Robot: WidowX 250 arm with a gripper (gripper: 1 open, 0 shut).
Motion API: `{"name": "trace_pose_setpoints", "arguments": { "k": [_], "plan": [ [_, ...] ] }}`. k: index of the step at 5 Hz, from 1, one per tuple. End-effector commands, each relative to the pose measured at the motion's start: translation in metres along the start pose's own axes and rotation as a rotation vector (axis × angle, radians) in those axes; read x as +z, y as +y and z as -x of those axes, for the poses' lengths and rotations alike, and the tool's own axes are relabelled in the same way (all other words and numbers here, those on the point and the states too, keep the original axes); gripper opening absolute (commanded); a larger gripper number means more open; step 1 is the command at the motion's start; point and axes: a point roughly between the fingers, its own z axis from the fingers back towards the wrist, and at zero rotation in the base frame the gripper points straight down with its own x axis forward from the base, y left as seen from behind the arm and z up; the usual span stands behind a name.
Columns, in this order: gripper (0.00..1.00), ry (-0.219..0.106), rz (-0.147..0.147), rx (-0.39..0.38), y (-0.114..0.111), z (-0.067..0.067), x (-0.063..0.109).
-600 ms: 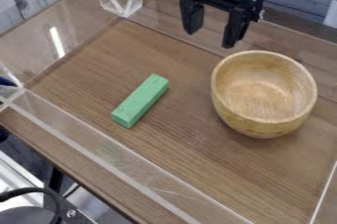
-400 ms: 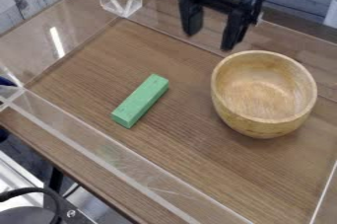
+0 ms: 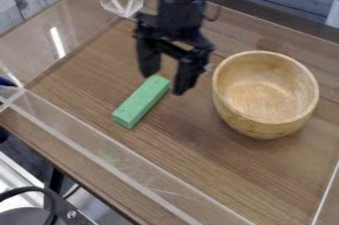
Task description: Put the green block in the brown bowl
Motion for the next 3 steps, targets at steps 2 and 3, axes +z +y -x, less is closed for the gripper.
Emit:
{"name": "trace_pose_setpoints", "arguments": {
  "k": [2, 3],
  "plan": [
    [1.0, -0.057, -0.031, -0.016, 0.027, 0.013, -0.019],
    [1.0, -0.059, -0.03, -0.018, 0.033, 0.016, -0.033]
  ]
}}
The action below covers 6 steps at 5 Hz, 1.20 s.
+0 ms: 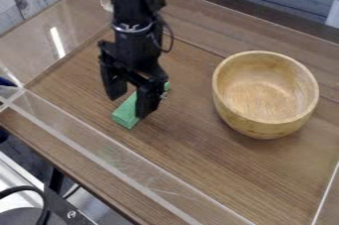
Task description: Put the green block in the brown bowl
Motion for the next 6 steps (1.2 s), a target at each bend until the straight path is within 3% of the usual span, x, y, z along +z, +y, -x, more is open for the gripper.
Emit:
{"name": "trace_pose_setpoints", "arguments": {
  "k": [1, 6],
  "plan": [
    [1.0, -0.026, -0.012, -0.004, 0.004, -0.007, 0.0],
    [1.0, -0.031, 0.006, -0.01, -0.006, -0.01, -0.013]
  ]
}}
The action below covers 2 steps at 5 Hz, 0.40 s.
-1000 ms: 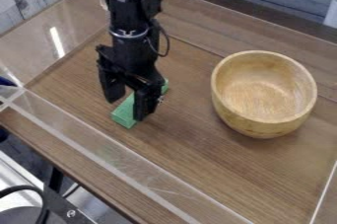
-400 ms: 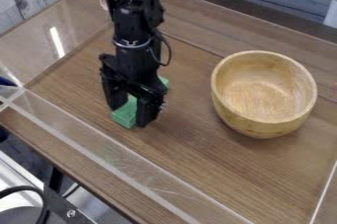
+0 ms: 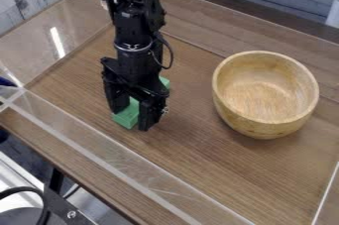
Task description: Put the green block in the brown bowl
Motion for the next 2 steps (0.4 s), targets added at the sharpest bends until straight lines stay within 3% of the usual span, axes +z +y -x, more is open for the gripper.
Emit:
{"name": "trace_pose_setpoints", "arguments": {
  "k": [1, 2],
  "plan": [
    [1.0, -0.042, -0.008, -0.006, -0.0011, -0.0066, 0.0084],
    [1.0, -0.05, -0.003, -0.006, -0.0029, -0.0074, 0.009]
  ]
}}
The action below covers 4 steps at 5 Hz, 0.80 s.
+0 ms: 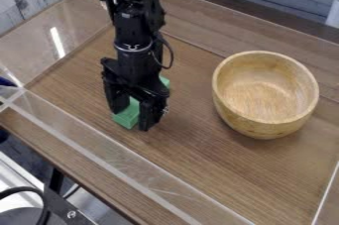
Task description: Put the green block in the brown bowl
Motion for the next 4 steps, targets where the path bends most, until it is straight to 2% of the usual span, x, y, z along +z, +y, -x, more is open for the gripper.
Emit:
{"name": "trace_pose_setpoints", "arguments": {
  "k": [1, 4],
  "plan": [
    [1.0, -0.046, -0.006, -0.006, -0.0014, -0.0061, 0.0087],
    [1.0, -0.059, 0.004, -0.008, -0.0066, -0.0073, 0.0085]
  ]
}}
